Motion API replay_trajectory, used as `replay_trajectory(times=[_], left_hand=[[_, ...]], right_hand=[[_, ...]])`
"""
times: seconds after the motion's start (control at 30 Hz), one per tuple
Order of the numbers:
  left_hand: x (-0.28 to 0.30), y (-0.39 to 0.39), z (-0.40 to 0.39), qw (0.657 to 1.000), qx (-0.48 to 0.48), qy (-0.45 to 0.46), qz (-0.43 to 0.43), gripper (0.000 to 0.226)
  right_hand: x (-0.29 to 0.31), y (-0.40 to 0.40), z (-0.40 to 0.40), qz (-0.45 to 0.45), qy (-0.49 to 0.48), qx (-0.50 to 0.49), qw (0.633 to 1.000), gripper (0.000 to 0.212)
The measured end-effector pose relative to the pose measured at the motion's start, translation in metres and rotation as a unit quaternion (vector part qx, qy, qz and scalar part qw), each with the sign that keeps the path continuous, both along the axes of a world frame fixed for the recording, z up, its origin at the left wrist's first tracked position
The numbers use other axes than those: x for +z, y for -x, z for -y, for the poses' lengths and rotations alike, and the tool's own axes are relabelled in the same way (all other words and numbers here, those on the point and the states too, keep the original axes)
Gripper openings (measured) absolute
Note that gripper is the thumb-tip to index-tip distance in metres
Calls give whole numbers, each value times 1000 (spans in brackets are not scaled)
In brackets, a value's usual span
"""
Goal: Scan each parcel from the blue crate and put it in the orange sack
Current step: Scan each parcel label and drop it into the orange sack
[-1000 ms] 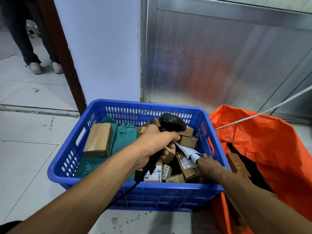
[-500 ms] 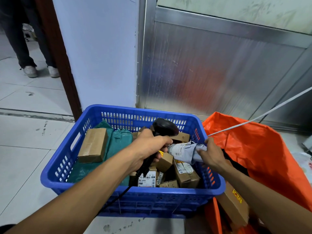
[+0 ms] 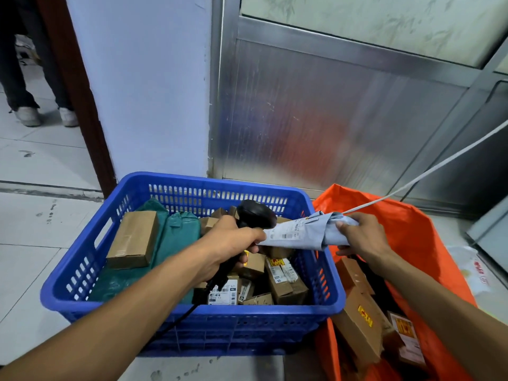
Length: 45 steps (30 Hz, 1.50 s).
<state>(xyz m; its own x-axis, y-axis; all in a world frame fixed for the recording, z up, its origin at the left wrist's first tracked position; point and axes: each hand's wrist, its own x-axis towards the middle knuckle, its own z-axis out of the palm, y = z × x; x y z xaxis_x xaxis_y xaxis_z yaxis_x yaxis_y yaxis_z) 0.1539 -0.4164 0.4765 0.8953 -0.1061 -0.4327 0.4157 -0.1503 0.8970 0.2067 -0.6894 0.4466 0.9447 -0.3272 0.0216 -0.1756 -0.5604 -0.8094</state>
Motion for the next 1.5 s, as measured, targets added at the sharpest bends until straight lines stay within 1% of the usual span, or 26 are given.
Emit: replay_trajectory(times=[0.27, 0.33, 0.57, 0.73, 0.83, 0.9, 1.07, 1.5], left_hand=[[-3, 1, 3, 1000, 2, -8, -2, 12], [-2, 2, 2, 1000, 3, -11, 1, 10], [-1, 3, 3, 1000, 0, -5, 1, 15], [2, 3, 1, 1000, 5, 19, -8, 22], [4, 4, 1, 999, 14, 46, -18, 21], [6, 4, 1, 998, 20, 55, -22, 22], [6, 4, 0, 997, 34, 65, -25, 23], [6, 3, -2, 997, 26, 65, -30, 20]], right_hand=[[12, 3, 7, 34, -27, -1, 999, 12], [13, 3, 6, 43, -47, 5, 998, 11], [15, 4, -5, 85, -120, 44, 988, 12], [16, 4, -11, 99, -142, 60, 983, 14], [13, 4, -10, 96, -147, 69, 982, 19], [12, 4, -10, 93, -146, 73, 982, 17], [12, 6, -13, 86, -139, 81, 983, 11], [8, 5, -15, 67, -140, 84, 984, 13]])
